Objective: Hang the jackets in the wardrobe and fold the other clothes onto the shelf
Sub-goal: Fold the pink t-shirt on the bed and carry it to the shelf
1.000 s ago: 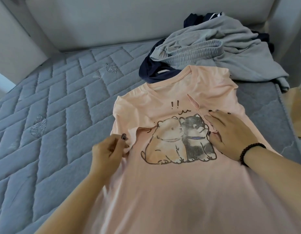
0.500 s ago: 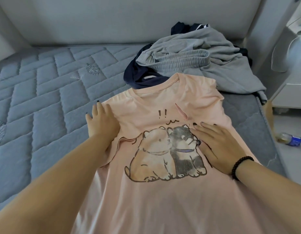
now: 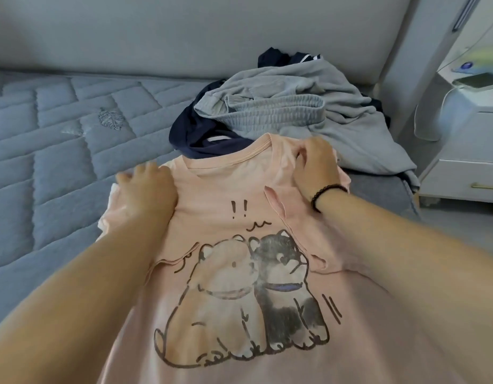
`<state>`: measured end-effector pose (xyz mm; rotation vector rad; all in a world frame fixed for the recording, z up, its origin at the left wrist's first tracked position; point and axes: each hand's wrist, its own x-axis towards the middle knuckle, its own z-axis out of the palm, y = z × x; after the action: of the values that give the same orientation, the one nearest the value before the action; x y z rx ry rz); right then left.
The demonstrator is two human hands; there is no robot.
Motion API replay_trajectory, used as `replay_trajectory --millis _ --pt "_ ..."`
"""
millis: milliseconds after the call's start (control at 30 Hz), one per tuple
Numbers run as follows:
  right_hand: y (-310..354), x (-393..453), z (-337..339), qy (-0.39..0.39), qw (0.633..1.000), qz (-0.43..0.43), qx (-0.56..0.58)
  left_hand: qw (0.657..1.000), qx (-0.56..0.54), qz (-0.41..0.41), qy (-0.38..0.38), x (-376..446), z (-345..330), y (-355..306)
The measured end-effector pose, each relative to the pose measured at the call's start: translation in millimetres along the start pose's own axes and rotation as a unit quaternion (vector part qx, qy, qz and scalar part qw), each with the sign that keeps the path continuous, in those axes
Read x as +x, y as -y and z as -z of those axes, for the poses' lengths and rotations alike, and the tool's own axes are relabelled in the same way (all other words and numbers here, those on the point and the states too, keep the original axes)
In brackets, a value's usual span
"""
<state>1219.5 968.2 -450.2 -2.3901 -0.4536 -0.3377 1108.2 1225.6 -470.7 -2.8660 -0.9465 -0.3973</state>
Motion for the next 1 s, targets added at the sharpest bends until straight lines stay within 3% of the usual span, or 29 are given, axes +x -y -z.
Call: replay_trajectory --millis 100,200,267,400,500,633,833,933,1000 --pt "-14.4 -2.8 -22.5 -0.038 0.989 0.105 -0.099 0.991 -0.1 -0.001 -0.085 2.1 -9.5 5.6" --pt "-11.5 9.7 -31.3 -0.016 0.977 0.179 -0.112 0.99 -0.132 -0.006 -0.055 12.1 -13.9 4.5" --pt "-11.0 13.0 -32.6 0.038 0.979 0.165 -0.115 0.99 -0.13 -0.015 -0.045 13.0 -17.1 5.8" --pt "-14.2 7.6 -30.9 -0.005 0.976 0.148 -0.157 0.973 -0.212 -0.017 -0.088 -2.6 -5.1 2.2" --pt "-17.3 7.2 -32.7 -0.022 0.979 0.16 -0.127 0.971 -0.236 -0.013 -0.033 -31.8 7.8 12.6" --pt "-28.2 11.3 -35.0 -0.015 0.972 0.183 -0.148 0.965 -0.21 -0.13 -0.092 -92.7 14.2 34.5" --pt "-14.5 -11.5 -20.1 0.006 0.967 0.23 -0.11 0.967 -0.231 -0.079 -0.077 -95.5 17.4 27.6" --pt "-11.4 -40.9 0.8 0.063 0.947 0.243 -0.199 0.961 -0.24 -0.086 -0.105 -103.1 19.3 27.5" --pt "-11.0 -64.2 14.0 0.058 0.933 0.254 -0.248 0.967 -0.233 -0.075 -0.073 -100.0 19.0 29.0"
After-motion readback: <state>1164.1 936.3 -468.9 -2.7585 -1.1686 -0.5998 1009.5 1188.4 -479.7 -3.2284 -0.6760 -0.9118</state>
